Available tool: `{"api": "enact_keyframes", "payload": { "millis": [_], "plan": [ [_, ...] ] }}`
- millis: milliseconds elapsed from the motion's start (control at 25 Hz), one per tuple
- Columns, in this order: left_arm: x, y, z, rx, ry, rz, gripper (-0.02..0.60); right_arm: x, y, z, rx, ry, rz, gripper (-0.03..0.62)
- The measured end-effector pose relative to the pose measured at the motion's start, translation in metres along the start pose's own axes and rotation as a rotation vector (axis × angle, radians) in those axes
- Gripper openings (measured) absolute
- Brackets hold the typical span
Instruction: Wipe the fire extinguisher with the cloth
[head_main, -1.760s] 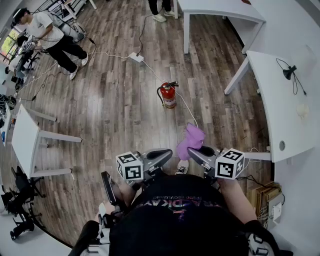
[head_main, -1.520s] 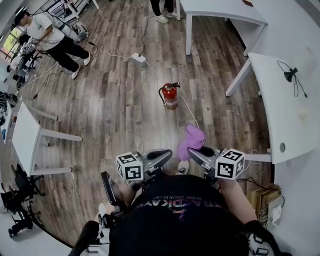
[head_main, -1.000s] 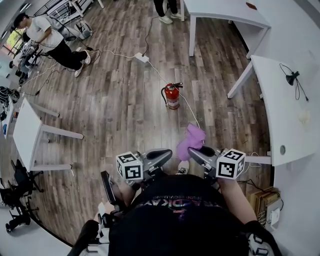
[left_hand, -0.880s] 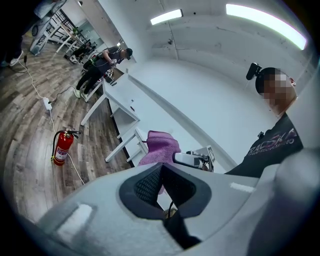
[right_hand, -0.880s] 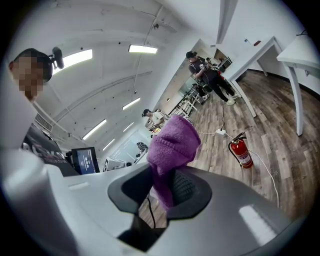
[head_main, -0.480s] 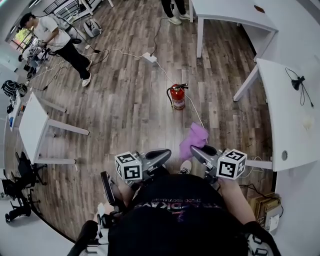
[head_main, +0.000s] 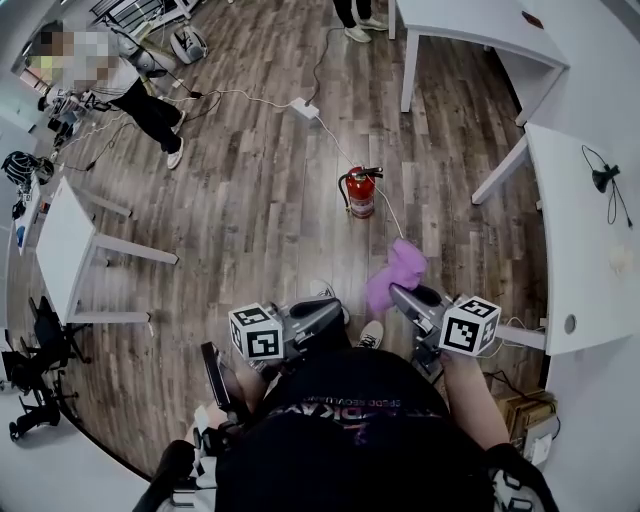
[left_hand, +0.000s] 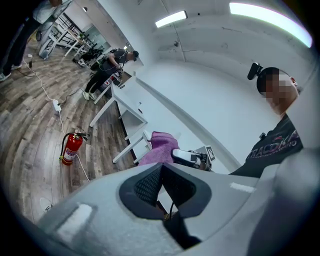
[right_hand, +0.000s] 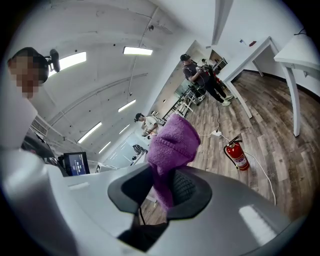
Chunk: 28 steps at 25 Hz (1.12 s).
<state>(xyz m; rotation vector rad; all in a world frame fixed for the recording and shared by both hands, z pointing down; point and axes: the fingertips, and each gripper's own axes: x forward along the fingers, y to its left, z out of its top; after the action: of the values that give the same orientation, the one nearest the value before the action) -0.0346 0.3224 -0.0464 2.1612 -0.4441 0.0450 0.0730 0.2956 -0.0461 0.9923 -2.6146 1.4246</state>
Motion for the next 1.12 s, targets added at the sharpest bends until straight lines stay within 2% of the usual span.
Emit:
{"api": "enact_keyframes", "payload": {
  "millis": [360, 560, 760, 1000, 1120],
  "plan": [
    [0.02, 0.053, 0.058, 0.0, 0.04, -0.078, -0.002, 0.037, -0.033, 0.046, 0.017, -0.025, -0.1, 0.087],
    [0.018, 0.099, 0.095, -0.025, 0.084, -0.092, -0.002, 0.076, -0.057, 0.075, 0.042, -0.031, -0.176, 0.087],
    [0.018, 0.152, 0.12, -0.031, 0.124, -0.077, -0.002, 0.111, -0.095, 0.094, 0.082, -0.017, -0.235, 0.087],
    [0.013, 0.208, 0.141, -0.053, 0.149, -0.025, -0.002, 0.131, -0.142, 0.119, 0.057, 0.021, -0.328, 0.087],
    [0.019, 0.227, 0.149, -0.072, 0.137, 0.015, -0.002, 0.136, -0.171, 0.132, 0.026, 0.074, -0.36, 0.087]
  ]
}}
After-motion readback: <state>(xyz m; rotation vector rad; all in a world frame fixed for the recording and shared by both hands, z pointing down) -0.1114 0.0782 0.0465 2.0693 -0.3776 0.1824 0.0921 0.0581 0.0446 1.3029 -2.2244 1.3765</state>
